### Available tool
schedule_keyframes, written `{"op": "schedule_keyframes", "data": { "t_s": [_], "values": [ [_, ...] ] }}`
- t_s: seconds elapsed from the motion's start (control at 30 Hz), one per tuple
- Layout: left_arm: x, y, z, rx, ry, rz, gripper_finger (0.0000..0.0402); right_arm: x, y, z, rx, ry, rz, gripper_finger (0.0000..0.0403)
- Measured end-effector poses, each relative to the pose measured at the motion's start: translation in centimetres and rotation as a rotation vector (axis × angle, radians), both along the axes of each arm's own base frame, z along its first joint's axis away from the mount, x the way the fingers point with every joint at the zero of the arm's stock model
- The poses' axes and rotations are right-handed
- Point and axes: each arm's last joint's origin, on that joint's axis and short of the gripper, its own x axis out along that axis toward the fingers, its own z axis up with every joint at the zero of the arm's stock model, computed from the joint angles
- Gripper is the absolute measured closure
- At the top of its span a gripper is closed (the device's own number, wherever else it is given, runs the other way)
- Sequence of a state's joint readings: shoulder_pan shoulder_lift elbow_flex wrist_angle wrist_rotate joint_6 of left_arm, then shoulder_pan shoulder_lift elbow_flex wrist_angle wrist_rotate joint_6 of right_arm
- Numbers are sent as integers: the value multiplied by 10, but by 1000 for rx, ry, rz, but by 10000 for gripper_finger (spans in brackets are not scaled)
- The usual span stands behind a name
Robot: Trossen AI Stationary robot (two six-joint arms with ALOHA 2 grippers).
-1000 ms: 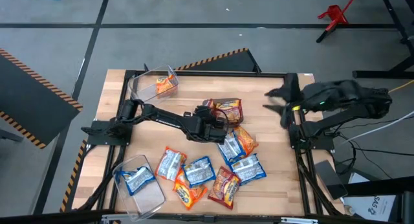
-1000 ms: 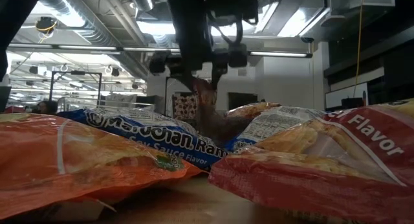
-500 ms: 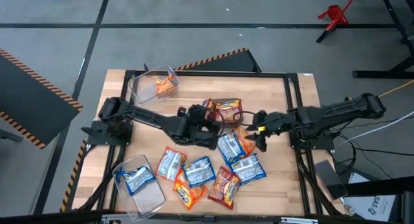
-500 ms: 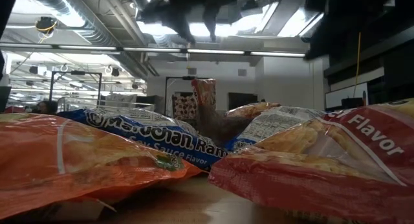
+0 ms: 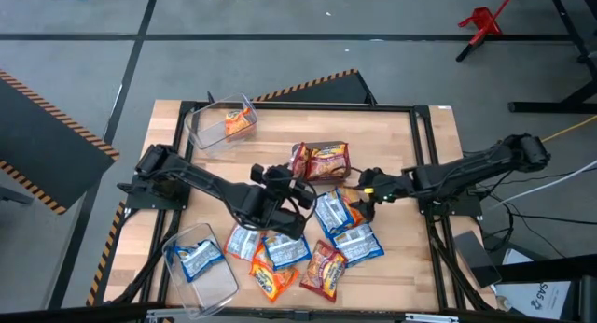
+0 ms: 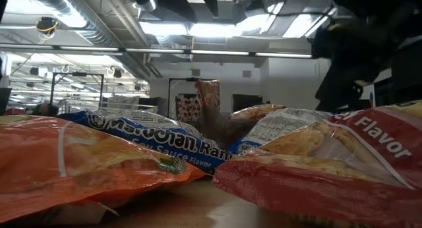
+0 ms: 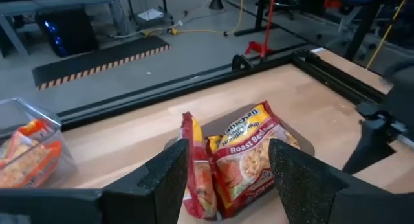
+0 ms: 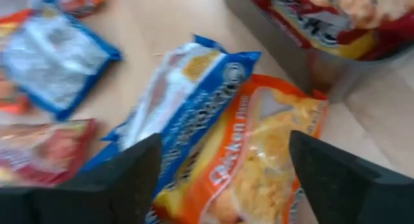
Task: Sort Maruchan noodles
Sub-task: Put the blue noodle pack into the bottom transparent bin
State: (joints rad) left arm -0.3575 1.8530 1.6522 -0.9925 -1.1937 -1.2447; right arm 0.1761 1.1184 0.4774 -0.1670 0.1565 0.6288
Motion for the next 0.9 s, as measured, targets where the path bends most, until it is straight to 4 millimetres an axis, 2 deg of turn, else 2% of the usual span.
{"op": "schedule_keyframes", "data": {
  "t_s": [0.2,0.5,0.7,0.9],
  "values": [
    [-7,-3,8,-2,-3,-15,195,19,4,-18,43,-6,-6,48],
    [-9,-5,9,6,5,-20,195,34,7,-37,53,-11,-16,49],
    [-9,-5,9,13,24,-29,195,45,8,-37,63,-107,-18,50],
    [-9,-5,9,12,23,-29,195,56,10,-51,43,-72,-31,50]
  ]
}}
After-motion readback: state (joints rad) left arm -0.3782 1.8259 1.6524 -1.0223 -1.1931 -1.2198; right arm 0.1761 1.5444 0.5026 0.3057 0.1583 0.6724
